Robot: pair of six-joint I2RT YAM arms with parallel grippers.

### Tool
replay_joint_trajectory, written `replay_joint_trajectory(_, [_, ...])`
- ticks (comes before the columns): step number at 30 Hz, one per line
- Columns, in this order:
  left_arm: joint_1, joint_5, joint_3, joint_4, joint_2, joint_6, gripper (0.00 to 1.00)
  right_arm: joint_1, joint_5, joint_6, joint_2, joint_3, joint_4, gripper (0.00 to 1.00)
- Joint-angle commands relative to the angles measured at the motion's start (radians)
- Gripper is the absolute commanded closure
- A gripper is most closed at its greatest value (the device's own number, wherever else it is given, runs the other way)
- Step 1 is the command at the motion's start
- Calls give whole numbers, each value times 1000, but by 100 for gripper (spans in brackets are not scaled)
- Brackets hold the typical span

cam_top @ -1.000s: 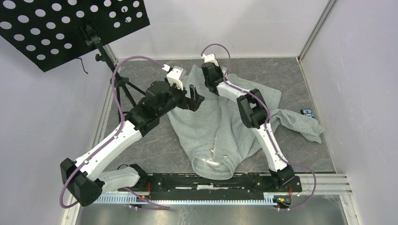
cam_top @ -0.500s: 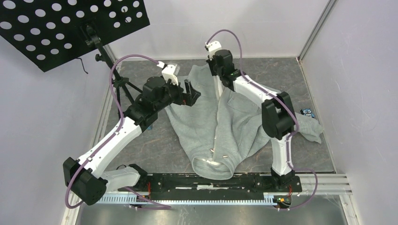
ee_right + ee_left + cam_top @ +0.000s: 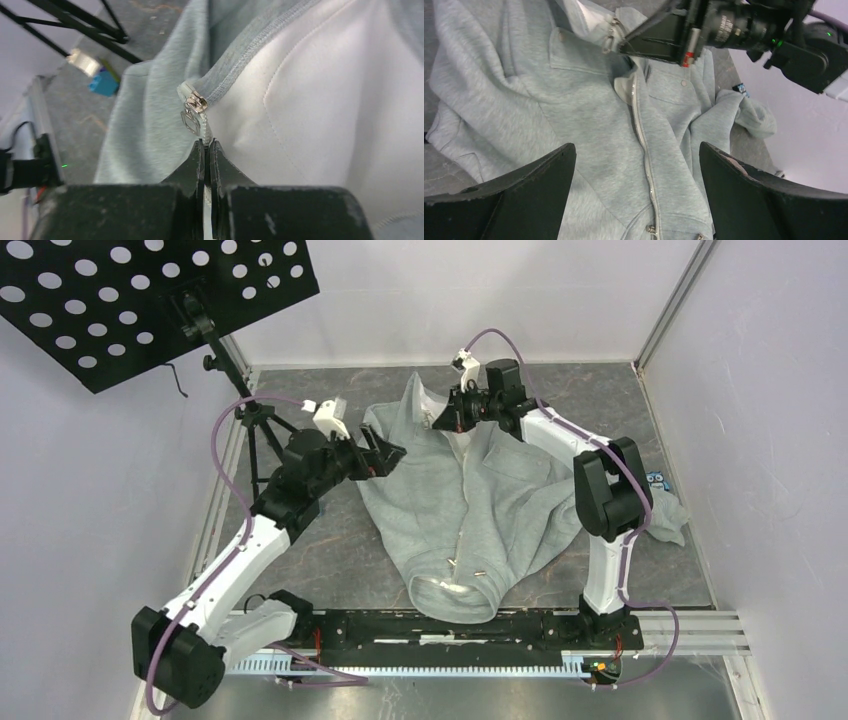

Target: Zip up the jacket

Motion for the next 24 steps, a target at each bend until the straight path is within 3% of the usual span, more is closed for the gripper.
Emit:
replay_joint_trajectory(1, [116,223,-48,184,-4,-137,2,11,-220,115,-15,67,-13,100])
replay_joint_trajectory(6, [233,501,-23,351,114,-259,0,11,-233,119,-74,0,14,100])
replay_joint_trajectory(9, [239,605,5,449,187,-275,0,10,-238,125,-95,-38,30,100])
replay_joint_trajectory(16, [238,551,130,347,304,-174,9,11,-247,104,-117,-72,29,100])
replay_joint_trajectory(24, [223,593,239,340,477,-46,3,9,-275,168,-108,-81,109,100])
